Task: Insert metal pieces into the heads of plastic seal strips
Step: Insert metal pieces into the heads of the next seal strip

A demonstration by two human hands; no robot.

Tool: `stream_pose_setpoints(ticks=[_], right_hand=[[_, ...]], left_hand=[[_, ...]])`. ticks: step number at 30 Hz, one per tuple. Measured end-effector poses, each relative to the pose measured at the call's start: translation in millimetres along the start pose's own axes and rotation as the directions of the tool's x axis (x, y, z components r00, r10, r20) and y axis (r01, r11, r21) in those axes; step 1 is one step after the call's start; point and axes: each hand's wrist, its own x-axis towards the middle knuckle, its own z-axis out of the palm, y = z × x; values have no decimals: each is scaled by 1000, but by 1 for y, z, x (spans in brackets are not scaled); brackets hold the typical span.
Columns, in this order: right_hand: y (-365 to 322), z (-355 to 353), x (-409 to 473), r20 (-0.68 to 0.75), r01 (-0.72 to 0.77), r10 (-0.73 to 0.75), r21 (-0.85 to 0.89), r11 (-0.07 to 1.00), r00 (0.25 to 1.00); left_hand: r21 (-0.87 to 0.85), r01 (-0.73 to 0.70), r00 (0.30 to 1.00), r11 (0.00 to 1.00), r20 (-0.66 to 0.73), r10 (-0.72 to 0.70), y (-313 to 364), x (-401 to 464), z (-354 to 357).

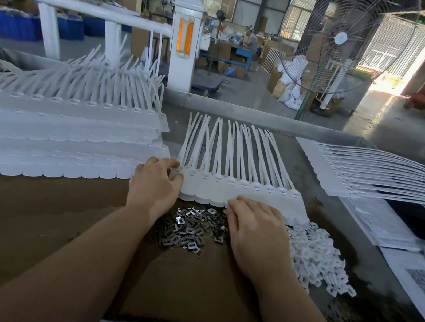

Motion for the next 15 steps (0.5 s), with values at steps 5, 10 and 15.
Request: stream_pose_setpoints(ticks=[5, 10, 15], right_hand=[[-1, -2, -1, 10, 0, 0, -7, 1000, 1000], [0, -4, 0, 31, -1, 0, 21, 1000, 1000], [3, -8, 11, 183, -17, 12, 29, 999, 983]], left_hand=[[26, -6, 1000, 1000, 3, 6, 0, -1, 0], [18, -4, 1000, 1000, 7, 3, 0, -1, -1], [22, -13, 1000, 1000, 8, 13, 1, -2, -1]])
